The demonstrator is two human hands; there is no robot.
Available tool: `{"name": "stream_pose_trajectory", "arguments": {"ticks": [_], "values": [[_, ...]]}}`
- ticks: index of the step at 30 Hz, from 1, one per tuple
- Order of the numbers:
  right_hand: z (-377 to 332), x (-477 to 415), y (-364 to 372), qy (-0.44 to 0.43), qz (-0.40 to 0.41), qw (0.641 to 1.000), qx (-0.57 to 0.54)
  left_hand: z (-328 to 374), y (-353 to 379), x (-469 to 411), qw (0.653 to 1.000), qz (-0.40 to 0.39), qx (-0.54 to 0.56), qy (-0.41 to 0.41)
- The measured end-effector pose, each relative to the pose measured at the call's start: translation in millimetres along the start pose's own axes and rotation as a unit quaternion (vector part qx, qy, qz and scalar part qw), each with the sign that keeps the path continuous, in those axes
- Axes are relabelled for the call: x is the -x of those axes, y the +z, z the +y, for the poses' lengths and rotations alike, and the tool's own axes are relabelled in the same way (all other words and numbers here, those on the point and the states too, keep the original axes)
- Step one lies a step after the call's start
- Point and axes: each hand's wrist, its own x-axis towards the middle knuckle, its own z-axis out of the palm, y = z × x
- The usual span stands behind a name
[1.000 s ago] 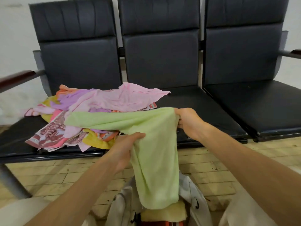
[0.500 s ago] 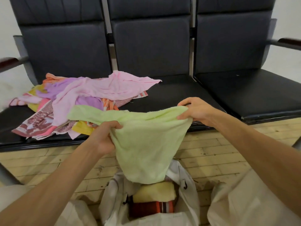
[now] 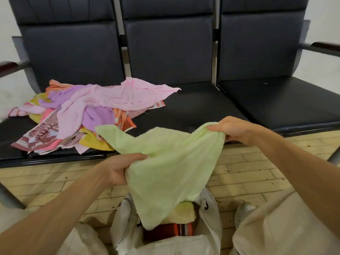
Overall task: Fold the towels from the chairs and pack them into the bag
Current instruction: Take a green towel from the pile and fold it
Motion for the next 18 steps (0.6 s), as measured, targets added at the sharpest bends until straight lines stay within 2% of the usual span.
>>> {"name": "stream_pose_trajectory", "arguments": {"ticks": [4,8,11,14,16,18], "values": [[-8,1,-1,-0.027,0.083,0.996,-0.03,24,2,4,0.992,-0.018,0.081,0.096],[-23,9,-6,-0.036,0.135,0.98,-0.142,56,-11,15,0.975,0.017,0.091,0.201],[-31,13,-12,-0.02,0.107,0.959,-0.263,73,-25,20,0.959,0.03,0.115,0.258],[-35,15,-15,-0.012,0.064,0.936,-0.345,78,-28,27,0.949,0.079,0.086,0.294],[-35,15,-18,-0.035,0.014,0.938,-0.346,79,-31,29,0.938,0.117,0.077,0.317],[-34,16,-21,-0.066,-0.035,0.954,-0.289,80,-37,29,0.923,0.163,0.067,0.343]]}}
